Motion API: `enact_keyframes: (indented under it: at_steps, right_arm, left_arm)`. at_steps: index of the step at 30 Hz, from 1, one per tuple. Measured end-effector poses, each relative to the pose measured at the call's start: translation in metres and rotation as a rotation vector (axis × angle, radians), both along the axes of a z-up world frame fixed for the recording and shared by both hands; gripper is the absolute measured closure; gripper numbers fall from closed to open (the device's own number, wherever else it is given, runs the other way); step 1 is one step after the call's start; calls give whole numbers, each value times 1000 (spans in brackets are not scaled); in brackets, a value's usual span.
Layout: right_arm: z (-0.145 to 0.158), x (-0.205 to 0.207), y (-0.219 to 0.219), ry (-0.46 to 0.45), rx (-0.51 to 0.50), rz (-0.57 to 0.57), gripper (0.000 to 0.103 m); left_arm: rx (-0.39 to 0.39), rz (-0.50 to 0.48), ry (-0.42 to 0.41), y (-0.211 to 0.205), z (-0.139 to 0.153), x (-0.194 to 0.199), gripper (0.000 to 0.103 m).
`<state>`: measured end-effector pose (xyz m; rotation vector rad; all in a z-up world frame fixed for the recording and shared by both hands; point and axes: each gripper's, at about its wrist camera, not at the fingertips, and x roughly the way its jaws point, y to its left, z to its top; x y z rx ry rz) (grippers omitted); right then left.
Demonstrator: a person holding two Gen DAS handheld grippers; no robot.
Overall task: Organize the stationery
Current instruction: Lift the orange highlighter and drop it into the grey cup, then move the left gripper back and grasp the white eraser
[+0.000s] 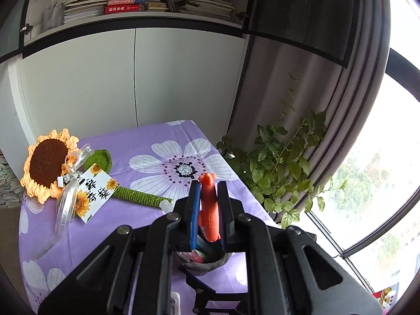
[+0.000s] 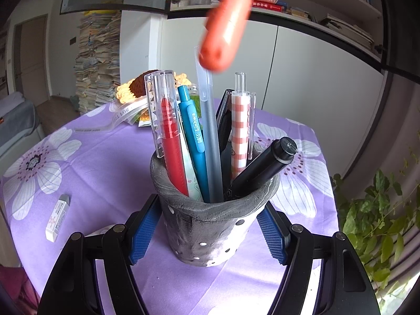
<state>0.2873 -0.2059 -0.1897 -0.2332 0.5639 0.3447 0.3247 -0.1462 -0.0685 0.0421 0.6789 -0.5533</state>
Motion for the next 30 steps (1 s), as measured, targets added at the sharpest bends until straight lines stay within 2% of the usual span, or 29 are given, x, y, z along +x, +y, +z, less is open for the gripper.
enact_keyframes:
  at_steps: [6,11,19,23,30]
  right_arm:
    - [0,1,1,0,-4,-2,30]
    - [-1,-1,4,-2,-17,-5,30]
    - [-2,-2,7,-6,-31,-8,30]
    - [-2,-2,7,-2,-26,-8,30]
    - [-1,0,7,4,-23,-7,30]
  left_arm:
    - [39,-11,86,0,-29,12,92]
    - [28,-14,107,1,-33,13,92]
    - [27,-9,114,7,-27,7,92]
    - [12,-2,119,11,-21,4,84]
    - [-4,56,69,37,3,-11,81]
